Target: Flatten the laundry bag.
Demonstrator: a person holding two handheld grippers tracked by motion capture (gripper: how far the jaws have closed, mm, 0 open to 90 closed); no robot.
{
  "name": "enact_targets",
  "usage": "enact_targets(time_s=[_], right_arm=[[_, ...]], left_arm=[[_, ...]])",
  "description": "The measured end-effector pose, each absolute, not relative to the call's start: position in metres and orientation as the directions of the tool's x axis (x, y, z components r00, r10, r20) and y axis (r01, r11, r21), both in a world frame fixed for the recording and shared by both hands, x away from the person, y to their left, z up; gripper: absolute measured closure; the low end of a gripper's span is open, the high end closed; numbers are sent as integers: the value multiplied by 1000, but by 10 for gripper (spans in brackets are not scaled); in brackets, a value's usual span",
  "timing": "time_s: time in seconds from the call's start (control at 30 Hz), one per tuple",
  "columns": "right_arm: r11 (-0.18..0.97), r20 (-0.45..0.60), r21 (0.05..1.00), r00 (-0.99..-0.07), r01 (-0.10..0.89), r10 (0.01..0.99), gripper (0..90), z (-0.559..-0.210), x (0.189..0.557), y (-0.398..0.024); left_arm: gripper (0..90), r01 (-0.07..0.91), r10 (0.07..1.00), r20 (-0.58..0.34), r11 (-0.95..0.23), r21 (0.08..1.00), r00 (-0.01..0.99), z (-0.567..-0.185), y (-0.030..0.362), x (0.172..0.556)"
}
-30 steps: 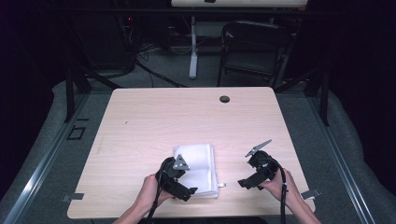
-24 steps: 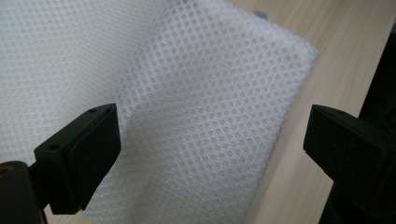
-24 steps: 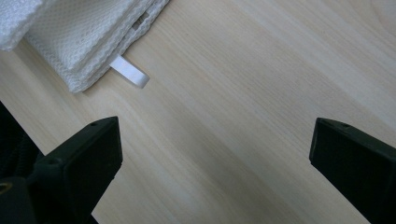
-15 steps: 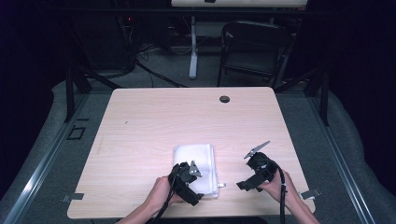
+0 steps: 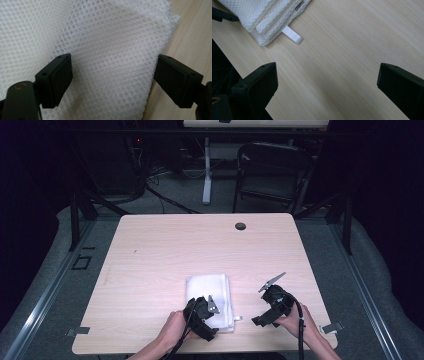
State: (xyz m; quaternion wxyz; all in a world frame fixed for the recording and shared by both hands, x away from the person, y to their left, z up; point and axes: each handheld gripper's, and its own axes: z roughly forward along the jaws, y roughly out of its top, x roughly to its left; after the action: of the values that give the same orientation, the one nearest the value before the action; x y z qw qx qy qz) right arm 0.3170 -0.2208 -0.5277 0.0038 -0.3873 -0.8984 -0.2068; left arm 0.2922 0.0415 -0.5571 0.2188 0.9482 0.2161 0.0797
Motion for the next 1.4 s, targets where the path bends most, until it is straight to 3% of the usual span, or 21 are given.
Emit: enact_targets(time_s=[0.33,0.67,0.9,1.1,1.17,1.2,1.23,1.27,1.37,1.4], right_arm=[[609,181,369,-697,702,694,34,-530,316,-220],[643,176,366,-728,673,662,82,-530,314,-213],[647,161,379,-735,662,658,169,-530,313,-208],[657,149,395,-750,643,645,335,-528,310,-195],[657,138,406,-754,634,642,437,-527,310,-192],[657,138,406,-754,634,642,437,-527,310,-192],[665,135,413,-764,622,631,562,-527,310,-188],[670,133,417,-770,614,624,628,-527,309,-185],[690,130,416,-790,592,599,748,-531,308,-173],[690,130,416,-790,592,599,748,-531,308,-173]], left_arm=[[334,403,451,-20,-776,485,892,-555,51,300],[507,391,454,14,-781,487,891,-553,54,302],[602,396,467,24,-774,493,884,-554,56,304],[670,397,474,32,-770,499,880,-553,58,306],[724,404,475,16,-764,503,880,-554,58,306],[723,404,475,16,-764,503,880,-554,58,306],[727,398,474,27,-768,502,880,-554,57,306],[737,399,474,24,-767,503,880,-554,57,306],[748,400,474,19,-763,507,880,-554,57,307],[752,400,474,19,-763,507,880,-554,57,307]])
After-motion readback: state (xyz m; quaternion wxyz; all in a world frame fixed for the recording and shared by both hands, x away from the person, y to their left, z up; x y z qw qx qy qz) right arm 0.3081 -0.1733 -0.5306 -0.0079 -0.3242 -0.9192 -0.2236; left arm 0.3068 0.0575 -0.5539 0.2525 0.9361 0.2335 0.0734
